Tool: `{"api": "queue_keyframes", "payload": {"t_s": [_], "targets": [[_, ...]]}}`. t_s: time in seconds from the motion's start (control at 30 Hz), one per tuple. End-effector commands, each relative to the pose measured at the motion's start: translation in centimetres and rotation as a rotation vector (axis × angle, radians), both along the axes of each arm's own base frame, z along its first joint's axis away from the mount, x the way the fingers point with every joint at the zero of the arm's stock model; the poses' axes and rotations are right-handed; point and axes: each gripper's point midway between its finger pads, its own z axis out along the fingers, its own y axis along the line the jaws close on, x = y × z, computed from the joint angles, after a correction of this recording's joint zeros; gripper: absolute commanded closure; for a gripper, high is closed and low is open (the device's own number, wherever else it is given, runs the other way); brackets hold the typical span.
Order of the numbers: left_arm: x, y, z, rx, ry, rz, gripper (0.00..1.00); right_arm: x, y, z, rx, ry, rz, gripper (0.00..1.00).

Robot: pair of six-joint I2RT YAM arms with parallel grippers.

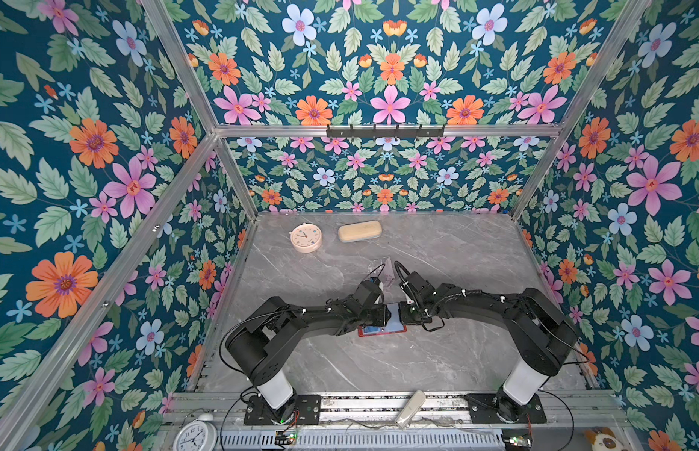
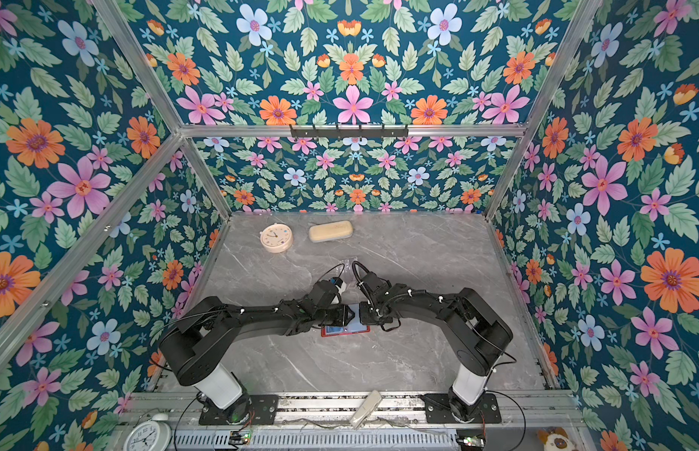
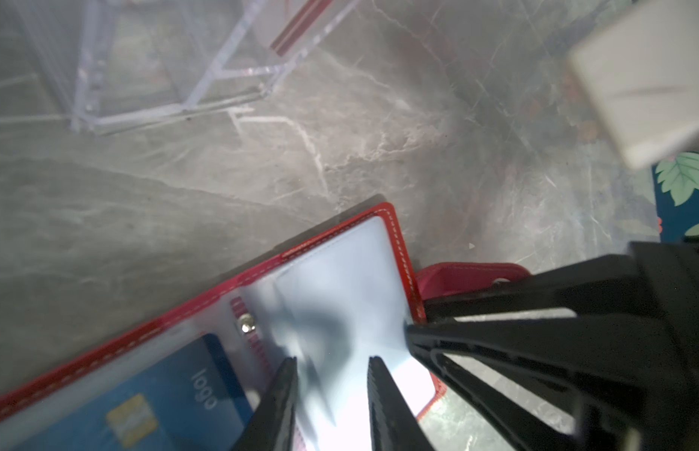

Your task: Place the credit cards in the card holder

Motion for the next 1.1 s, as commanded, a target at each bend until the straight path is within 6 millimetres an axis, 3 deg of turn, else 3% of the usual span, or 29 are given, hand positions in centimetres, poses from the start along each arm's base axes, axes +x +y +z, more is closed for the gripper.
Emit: {"api": "queue_keyframes", "payload": {"t_s": [0.0,0.3,0.53,0.83,1.07], "targets": [[-0.4,-0.2,-0.6,0.001,0.021,-0.019,0.68,-0.9,-0.8,-1.1,-0.04,0.046,-0.005,0.81],[-0.6,-1.0,-0.8,-0.029,0.039,-0.037,0.74,-0.9,-0.8,-1.0,-0.035,0.045,-0.005,0.81],[-0.5,-0.5,-0.4,-0.021,0.023,-0.016,0.99,-0.6,-1.2,0.1,-0.036,0.002,-0.026,0.81],[-0.1,0.1,0.4,-0.017,-0.012,0.012,1.0,0.0,-1.9,2.0,-0.025,-0.068,-0.067,0.82],[-0.1,0.1,1.0,-0.033,-0.029,0.011,1.0,-0.1,-0.3,1.9,0.022,-0.042,-0.012,0.82]]}}
